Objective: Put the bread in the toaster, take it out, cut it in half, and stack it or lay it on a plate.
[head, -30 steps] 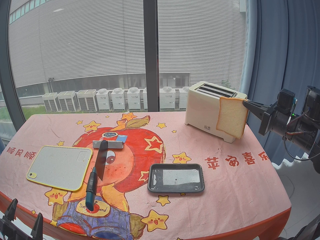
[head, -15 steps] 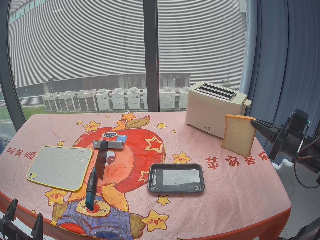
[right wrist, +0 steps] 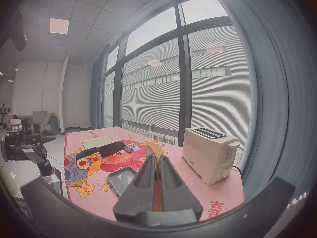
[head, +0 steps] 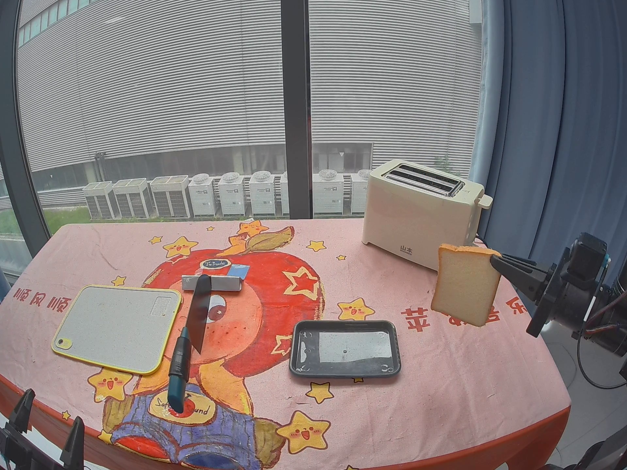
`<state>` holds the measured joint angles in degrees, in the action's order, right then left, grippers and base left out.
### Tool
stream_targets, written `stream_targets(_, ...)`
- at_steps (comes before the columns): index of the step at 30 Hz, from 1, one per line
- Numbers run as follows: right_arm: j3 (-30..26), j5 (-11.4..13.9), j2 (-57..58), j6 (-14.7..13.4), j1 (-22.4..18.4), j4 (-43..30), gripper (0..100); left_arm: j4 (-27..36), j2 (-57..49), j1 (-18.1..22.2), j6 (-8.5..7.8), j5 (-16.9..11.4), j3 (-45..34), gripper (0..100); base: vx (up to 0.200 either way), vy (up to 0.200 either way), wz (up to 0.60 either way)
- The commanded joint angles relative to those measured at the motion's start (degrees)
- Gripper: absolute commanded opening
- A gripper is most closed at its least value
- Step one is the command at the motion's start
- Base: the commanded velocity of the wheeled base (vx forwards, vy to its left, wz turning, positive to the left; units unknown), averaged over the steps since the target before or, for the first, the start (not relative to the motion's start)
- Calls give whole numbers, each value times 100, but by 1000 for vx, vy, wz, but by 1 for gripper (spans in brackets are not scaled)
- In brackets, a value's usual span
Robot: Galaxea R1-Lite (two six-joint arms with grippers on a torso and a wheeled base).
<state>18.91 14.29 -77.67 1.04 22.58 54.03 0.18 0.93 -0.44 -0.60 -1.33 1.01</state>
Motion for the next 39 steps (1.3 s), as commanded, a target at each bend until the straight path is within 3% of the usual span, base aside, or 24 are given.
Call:
stream_targets(1,-63,4,23,37,-34,2,0,-1,-93,0,-2,1,-101,100,0,0,0)
stream_targets(8,-115,-49,261,283,-25,2,0,-1,-93,0,-2,1,-101,100,0,0,0)
stream_targets(29,-203,-40,331,274,89,2,0,-1,-93,0,-2,1,-101,100,0,0,0)
stream_targets(35,-212,-40,349,283,80,2,0,-1,-93,0,7,1,-101,100,-200,0,0)
stream_targets(39,-212,-40,357,283,98,2,0,-1,-93,-9,-2,1,-101,100,0,0,0)
